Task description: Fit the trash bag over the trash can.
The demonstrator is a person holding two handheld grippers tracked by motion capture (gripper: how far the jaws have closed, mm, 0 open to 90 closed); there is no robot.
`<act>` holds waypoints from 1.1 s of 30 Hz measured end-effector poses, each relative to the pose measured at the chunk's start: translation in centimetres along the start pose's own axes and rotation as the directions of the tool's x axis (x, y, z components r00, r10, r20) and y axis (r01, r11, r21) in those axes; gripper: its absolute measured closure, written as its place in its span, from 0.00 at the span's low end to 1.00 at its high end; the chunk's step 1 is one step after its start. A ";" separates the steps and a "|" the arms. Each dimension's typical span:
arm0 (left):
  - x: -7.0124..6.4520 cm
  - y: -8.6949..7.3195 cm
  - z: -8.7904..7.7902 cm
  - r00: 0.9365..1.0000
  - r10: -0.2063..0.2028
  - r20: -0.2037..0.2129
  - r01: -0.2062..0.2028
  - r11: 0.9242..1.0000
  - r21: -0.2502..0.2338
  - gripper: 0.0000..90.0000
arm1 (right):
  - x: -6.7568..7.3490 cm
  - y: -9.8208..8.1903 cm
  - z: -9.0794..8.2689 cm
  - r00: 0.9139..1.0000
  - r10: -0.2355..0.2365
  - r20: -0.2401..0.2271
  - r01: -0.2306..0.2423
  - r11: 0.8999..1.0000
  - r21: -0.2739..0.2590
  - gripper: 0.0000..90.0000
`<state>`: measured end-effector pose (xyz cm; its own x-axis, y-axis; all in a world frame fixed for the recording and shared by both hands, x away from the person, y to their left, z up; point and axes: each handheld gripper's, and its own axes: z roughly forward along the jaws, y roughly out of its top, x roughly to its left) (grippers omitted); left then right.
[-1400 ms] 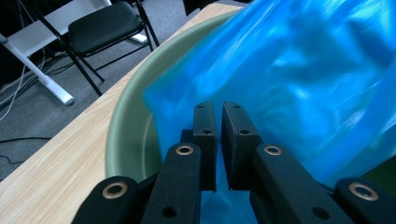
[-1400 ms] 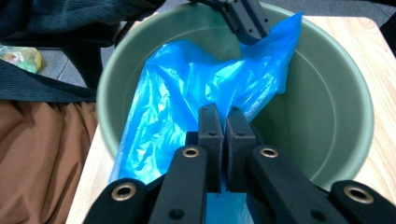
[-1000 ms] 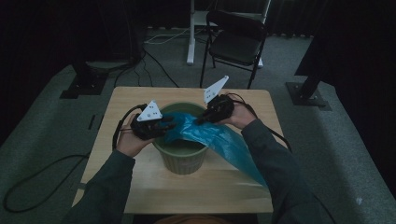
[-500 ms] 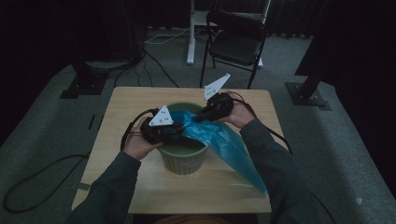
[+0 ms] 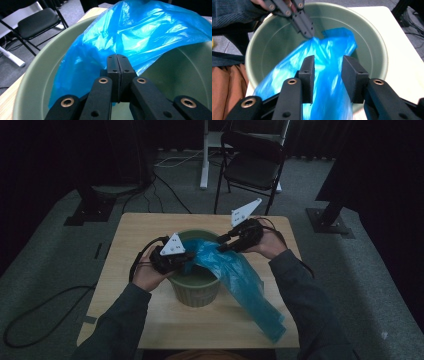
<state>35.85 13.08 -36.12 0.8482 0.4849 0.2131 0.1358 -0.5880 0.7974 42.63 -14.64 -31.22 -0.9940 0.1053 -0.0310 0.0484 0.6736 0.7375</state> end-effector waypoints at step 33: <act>1.5 -1.5 -1.9 0.995 -0.072 -0.073 0.071 0.997 -0.018 0.96 | 3.2 -8.4 -0.9 0.984 0.171 0.047 -0.170 0.985 -0.007 0.84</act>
<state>35.93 15.94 -35.89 0.7968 0.5717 0.1957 0.1863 -0.5405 0.8204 39.00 -20.62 -36.87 -0.9653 0.2532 0.0633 0.2164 0.6409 0.7365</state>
